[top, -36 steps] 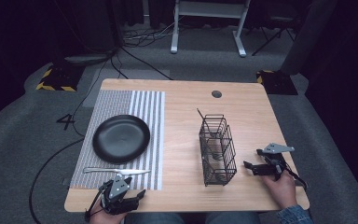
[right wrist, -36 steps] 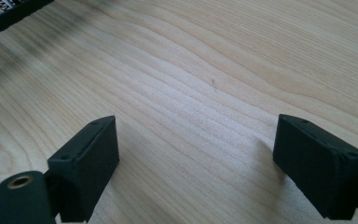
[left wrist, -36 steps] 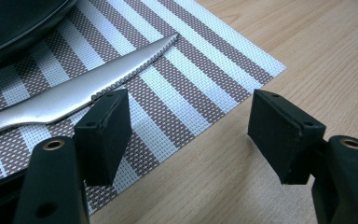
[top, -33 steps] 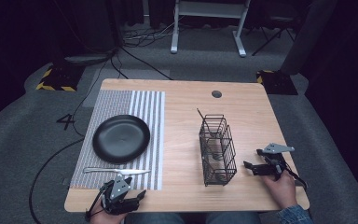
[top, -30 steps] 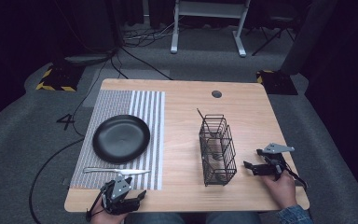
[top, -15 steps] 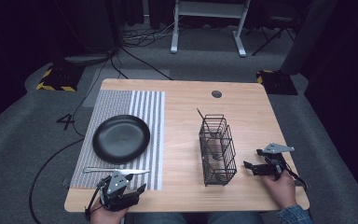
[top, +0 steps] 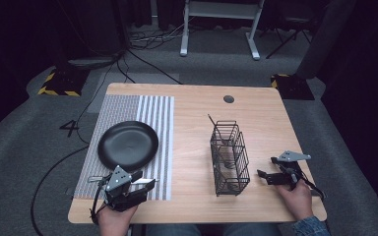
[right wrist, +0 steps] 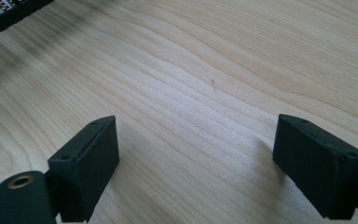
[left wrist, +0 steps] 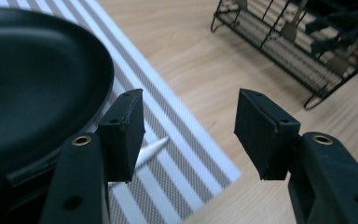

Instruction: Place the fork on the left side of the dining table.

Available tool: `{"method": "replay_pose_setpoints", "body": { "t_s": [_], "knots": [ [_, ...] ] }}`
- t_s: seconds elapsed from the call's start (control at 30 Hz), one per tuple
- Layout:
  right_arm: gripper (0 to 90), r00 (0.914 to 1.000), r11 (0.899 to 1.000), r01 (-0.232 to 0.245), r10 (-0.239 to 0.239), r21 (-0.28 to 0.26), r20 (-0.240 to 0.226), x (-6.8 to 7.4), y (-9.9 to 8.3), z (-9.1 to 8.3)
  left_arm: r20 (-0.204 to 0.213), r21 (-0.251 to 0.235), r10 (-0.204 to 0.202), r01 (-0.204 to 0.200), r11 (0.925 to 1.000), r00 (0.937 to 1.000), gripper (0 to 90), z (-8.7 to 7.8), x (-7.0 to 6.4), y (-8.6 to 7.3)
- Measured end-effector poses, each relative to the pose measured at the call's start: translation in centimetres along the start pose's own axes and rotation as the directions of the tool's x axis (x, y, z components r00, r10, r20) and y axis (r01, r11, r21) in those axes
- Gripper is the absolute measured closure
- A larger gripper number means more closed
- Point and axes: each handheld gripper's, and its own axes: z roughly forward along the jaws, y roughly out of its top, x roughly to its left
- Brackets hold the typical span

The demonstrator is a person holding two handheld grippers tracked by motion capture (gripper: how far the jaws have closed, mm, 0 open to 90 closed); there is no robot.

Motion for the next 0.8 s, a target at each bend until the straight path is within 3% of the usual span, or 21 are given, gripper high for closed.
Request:
{"method": "replay_pose_setpoints", "body": {
  "t_s": [0.1, 0.27, 0.43, 0.53, 0.67, 0.8],
  "knots": [
    [14.6, 1.0, 1.0, 0.0, 0.0, 0.0, 0.0, 0.0, 0.0, 0.0, -0.003, -0.036, 0.01, -0.011, 0.9993, 0.9999, 42.9, 0.1, -0.2, 1.4],
    [14.6, 1.0, 1.0, 0.0, 0.0, 0.0, 0.0, 0.0, 0.0, 0.0, -0.037, -0.043, 0.059, -0.061, 0.9972, 0.9976, 42.8, 0.5, -0.8, 3.1],
    [14.6, 1.0, 1.0, 0.0, 0.0, 0.0, -0.001, 0.0, 0.0, 0.0, -0.048, -0.042, 0.084, -0.086, 0.9954, 0.9953, 43.0, 0.9, -1.2, 4.5],
    [14.6, 1.0, 1.0, 0.0, 0.0, 0.0, 0.0, 0.0, 0.0, 0.0, -0.05, -0.043, 0.08, -0.082, 0.9957, 0.9955, 42.6, 1.1, -1.3, 5.1],
    [14.6, 1.0, 1.0, -0.001, 0.001, 0.0, -0.001, 0.0, 0.0, 0.0, -0.039, -0.061, 0.071, -0.074, 0.9954, 0.9967, 42.1, 1.7, -1.5, 6.9],
    [14.6, 1.0, 1.0, 0.0, 0.0, 0.0, -0.001, 0.0, 0.0, 0.0, -0.032, -0.069, 0.083, -0.086, 0.994, 0.996, 42.2, 2.3, -1.8, 8.2]
  ]
}}
